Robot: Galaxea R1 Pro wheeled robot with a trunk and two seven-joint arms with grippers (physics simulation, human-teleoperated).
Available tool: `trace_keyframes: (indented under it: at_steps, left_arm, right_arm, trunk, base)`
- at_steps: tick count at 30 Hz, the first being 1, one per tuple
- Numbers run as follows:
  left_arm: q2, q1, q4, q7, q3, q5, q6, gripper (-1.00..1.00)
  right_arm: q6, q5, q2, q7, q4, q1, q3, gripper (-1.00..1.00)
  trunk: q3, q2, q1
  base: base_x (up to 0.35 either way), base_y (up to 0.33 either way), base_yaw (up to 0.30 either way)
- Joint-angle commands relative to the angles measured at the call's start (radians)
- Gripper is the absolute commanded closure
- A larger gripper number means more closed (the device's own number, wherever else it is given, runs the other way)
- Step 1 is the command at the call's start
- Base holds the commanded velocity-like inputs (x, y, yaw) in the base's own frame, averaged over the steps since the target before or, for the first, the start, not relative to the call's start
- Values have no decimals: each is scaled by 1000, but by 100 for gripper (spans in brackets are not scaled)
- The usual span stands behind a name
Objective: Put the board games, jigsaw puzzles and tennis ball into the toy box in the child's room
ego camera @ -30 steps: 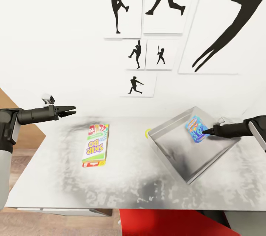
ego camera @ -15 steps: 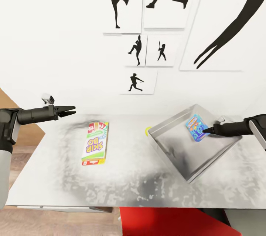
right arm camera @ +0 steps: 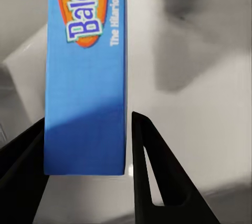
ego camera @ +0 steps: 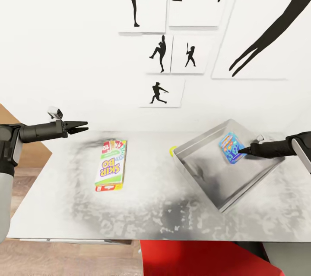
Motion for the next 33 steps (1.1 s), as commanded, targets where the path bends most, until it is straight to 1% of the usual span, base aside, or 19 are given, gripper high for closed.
trace_keyframes:
  at_steps: [1, 11, 26, 33]
  left_arm:
    - [0, -5, -1, -6, 1, -6, 10, -100]
    - [-3, -46, -1, -6, 2, -4, 12, -100]
    - [-4, -51, -1, -6, 2, -4, 12, -100]
    - [-3, -51, -1, -6, 2, -4, 12, -100]
  right_arm:
    - [6, -8, -1, -3, 0, -4, 4, 100]
    - [6, -8, -2, -4, 1, -14, 3, 100]
    - [6, -8, -2, -5, 0, -28, 3, 100]
    - [6, -8, -7, -6, 0, -29, 5, 100]
  trunk:
    - [-4, -2, 1]
    - [-20, -2, 1]
    - [-45, -2, 1]
    - [-55, -2, 1]
  base:
    - [0, 0, 0]
    - [0, 0, 0]
    - [0, 0, 0]
    - [0, 0, 0]
